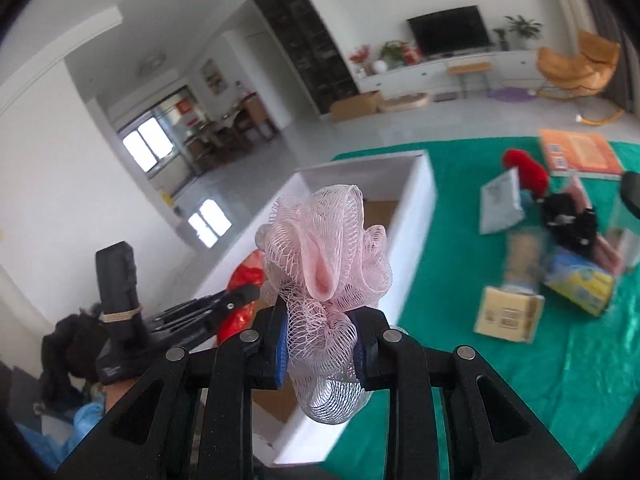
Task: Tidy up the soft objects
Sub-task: 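Carry both items into the white box and open both tools, then return both tools to the table and approach the beige tissue pack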
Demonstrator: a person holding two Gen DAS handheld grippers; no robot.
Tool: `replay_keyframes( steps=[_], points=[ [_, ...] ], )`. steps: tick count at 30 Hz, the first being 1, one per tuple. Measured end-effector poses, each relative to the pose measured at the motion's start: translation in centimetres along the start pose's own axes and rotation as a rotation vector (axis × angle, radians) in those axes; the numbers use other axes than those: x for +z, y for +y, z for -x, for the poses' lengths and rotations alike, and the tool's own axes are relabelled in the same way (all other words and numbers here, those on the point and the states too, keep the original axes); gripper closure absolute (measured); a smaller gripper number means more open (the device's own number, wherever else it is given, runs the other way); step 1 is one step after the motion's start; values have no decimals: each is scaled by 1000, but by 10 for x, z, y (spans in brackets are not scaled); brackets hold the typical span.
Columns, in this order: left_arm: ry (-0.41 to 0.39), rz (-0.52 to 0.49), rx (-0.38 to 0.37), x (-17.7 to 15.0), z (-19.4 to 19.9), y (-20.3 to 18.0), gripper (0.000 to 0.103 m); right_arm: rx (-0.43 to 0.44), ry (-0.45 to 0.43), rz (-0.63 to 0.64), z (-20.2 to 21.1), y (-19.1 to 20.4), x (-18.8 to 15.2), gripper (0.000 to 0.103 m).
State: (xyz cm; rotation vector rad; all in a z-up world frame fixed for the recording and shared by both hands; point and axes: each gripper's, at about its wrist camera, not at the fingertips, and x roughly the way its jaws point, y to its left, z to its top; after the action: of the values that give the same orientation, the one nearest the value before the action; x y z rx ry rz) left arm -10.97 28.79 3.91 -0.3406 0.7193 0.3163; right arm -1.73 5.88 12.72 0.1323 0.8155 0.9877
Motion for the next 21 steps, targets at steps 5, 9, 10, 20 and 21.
replay_keyframes(
  steps=[5,9,10,20,21],
  points=[
    [-54,110,121,-12,-4,30,5,64,105,82,-48,18,-13,33],
    [-61,111,69,-11,-10,11,5,-53,56,85,-32,-26,-27,33],
    [-68,100,37,-11,-10,2,5,-107,41,82,-26,-40,-32,33],
    [29,-219,-330,-37,-22,-180,5,-707,69,-56,31,-220,-105,33],
    [59,-249,-348,-42,-28,-198,4,-724,74,-76,38,-227,-113,33]
  ],
)
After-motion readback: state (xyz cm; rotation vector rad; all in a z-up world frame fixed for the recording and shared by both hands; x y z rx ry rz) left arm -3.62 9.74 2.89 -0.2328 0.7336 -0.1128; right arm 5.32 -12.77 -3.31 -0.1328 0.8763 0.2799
